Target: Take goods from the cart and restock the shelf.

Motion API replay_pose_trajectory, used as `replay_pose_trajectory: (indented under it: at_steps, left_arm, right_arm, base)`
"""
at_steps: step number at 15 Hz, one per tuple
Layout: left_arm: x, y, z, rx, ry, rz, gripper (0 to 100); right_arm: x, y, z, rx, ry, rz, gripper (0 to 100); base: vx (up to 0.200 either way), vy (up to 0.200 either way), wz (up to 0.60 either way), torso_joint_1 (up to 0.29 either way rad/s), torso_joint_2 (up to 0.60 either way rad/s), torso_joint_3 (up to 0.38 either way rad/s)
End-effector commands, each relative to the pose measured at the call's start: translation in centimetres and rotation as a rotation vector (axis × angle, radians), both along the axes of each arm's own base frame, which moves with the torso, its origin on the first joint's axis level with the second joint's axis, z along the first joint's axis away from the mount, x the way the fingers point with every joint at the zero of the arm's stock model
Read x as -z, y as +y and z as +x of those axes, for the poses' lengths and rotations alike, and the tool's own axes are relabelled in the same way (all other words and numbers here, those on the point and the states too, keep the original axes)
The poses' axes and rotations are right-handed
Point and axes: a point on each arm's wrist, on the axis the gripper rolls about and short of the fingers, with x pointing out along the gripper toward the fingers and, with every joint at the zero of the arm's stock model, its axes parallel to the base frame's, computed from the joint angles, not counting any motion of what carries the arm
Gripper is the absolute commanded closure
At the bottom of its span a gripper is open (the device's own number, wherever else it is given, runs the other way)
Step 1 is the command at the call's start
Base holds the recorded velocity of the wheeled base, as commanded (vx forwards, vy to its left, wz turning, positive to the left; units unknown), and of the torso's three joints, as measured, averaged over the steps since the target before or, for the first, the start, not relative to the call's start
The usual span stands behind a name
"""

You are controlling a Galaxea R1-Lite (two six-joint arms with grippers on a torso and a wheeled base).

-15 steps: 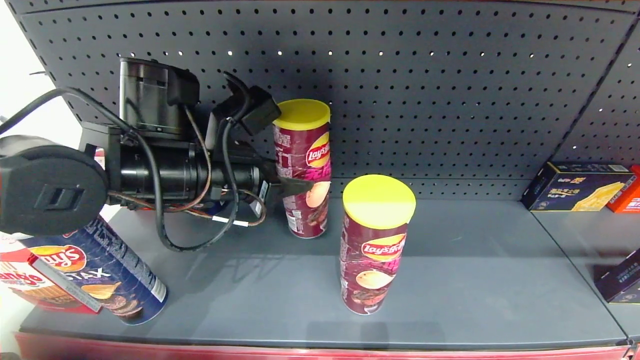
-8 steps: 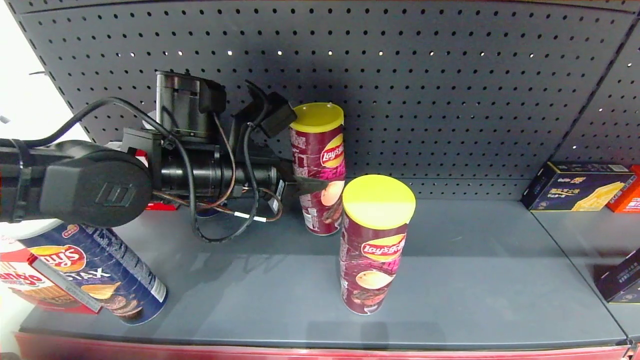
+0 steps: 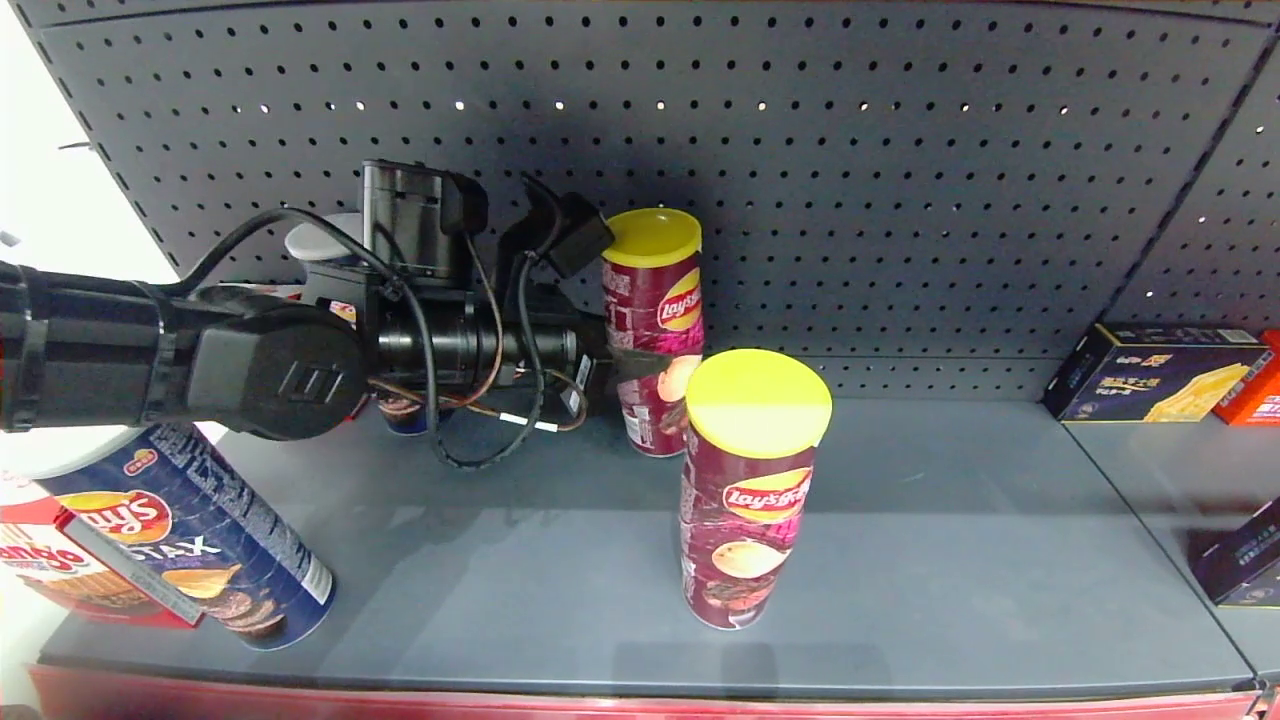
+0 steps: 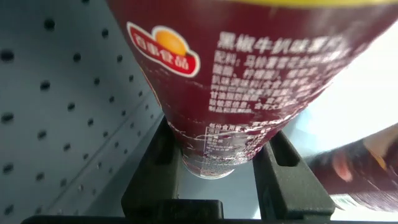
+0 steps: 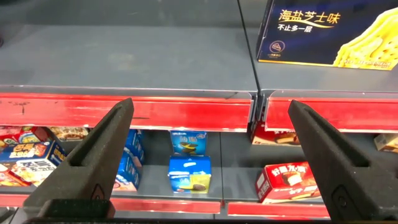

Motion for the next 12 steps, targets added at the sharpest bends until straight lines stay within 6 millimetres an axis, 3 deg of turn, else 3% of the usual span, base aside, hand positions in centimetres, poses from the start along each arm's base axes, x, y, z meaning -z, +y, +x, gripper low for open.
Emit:
replay_pose_trajectory:
  at_steps: [1, 12]
  left_arm:
    - [0.5, -0.4, 0.7, 0.005, 0.002, 0.005, 100]
    - [2.1, -1.8, 1.9, 0.034, -0.02, 0.037, 100]
  right_arm:
    - [0.0, 0.0, 0.0, 0.0, 0.001, 0.001, 0]
    - [0.0, 0.0, 0.0, 0.0, 0.001, -0.001, 0]
  base:
    - [0.0, 0.0, 0.0, 0.0, 0.0, 0.0]
    - [0.0, 0.0, 0.0, 0.0, 0.0, 0.0]
